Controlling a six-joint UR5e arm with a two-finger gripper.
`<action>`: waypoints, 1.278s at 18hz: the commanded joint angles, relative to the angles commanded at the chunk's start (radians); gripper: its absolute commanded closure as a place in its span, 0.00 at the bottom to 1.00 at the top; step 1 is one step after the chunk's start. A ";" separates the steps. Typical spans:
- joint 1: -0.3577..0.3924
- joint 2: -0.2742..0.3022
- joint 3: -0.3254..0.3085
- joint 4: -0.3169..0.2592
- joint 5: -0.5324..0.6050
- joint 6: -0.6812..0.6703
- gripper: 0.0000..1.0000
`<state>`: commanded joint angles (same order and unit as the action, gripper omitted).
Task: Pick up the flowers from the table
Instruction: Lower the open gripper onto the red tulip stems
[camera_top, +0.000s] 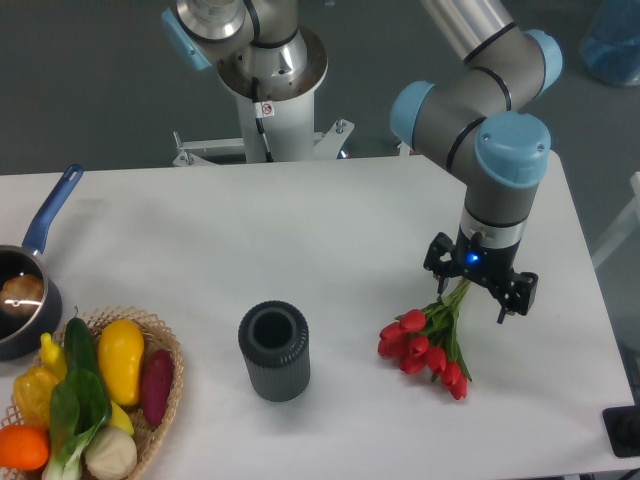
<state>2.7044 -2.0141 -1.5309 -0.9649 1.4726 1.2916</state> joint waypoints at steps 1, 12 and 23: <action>0.000 0.000 0.000 0.000 0.000 0.000 0.00; 0.006 -0.009 -0.049 0.003 0.003 0.100 0.00; -0.028 -0.055 -0.115 0.023 0.167 0.071 0.00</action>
<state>2.6769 -2.0693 -1.6459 -0.9419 1.6396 1.3622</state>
